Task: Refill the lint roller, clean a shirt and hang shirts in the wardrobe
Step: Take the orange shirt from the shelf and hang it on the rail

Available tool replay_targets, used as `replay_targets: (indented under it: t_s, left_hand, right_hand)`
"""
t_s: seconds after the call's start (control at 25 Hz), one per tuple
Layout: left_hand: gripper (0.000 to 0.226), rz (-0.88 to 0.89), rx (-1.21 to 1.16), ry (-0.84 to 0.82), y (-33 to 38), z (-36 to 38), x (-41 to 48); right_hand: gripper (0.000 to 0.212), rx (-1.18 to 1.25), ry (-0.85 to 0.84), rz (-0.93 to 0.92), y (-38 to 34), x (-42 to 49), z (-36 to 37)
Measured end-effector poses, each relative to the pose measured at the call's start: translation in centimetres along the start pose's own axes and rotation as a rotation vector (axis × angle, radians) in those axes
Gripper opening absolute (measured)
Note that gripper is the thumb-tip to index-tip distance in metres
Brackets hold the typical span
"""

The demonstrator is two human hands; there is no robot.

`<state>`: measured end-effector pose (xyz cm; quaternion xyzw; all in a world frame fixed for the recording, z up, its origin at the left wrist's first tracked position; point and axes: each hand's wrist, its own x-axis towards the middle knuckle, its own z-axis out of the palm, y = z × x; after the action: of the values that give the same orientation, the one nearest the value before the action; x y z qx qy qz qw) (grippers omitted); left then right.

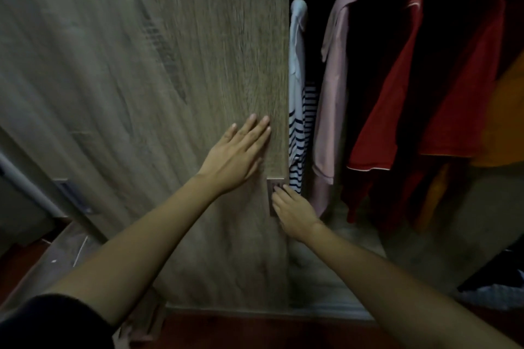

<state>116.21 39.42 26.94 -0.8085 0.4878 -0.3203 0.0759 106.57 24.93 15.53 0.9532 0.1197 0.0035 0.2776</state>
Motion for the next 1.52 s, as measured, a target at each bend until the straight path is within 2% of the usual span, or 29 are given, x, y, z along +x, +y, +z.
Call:
replay_targets:
  t_s: [0.04,0.16,0.32,0.44,0.52,0.68,0.92,1.04,1.28,1.52]
  left_hand:
    - [0.06,0.026,0.016,0.009,-0.4,0.4,0.0]
    - [0.061,0.054,0.061,0.057,-0.6,1.4,0.4]
    - [0.062,0.082,0.084,0.117,0.4,1.9,1.1]
    - [0.059,0.16,0.101,0.157,1.5,1.4,3.0]
    - [0.058,0.224,0.098,0.184,2.8,1.1,4.7]
    - [0.059,0.322,0.055,0.191,6.9,0.3,8.6]
    - [0.06,0.469,0.027,0.209,15.1,-1.4,15.6]
    - [0.058,0.543,0.021,0.151,19.0,-2.3,19.0]
    - [0.06,0.55,0.023,0.173,27.3,-3.5,25.3]
    - [0.059,0.573,0.046,0.252,33.4,-3.6,30.0]
  right_hand:
    - [0.049,-0.069,0.047,-0.024,-0.1,0.5,0.4]
    - [0.045,-0.22,0.012,-0.057,0.0,1.1,0.2]
    - [0.042,-0.254,-0.039,-0.076,1.0,0.2,0.5]
    - [0.042,-0.25,-0.032,-0.046,2.3,-1.9,1.4]
    - [0.045,-0.247,-0.086,-0.03,3.6,-3.6,2.8]
    - [0.048,-0.241,-0.164,0.055,6.6,-8.0,4.7]
    - [0.057,-0.272,-0.408,0.231,11.3,-15.5,7.8]
    - [0.058,-0.264,-0.507,0.262,14.0,-19.1,9.1]
    - [0.061,-0.199,-0.638,0.367,19.0,-25.3,12.8]
    - [0.062,-0.189,-0.695,0.49,23.1,-29.5,16.5]
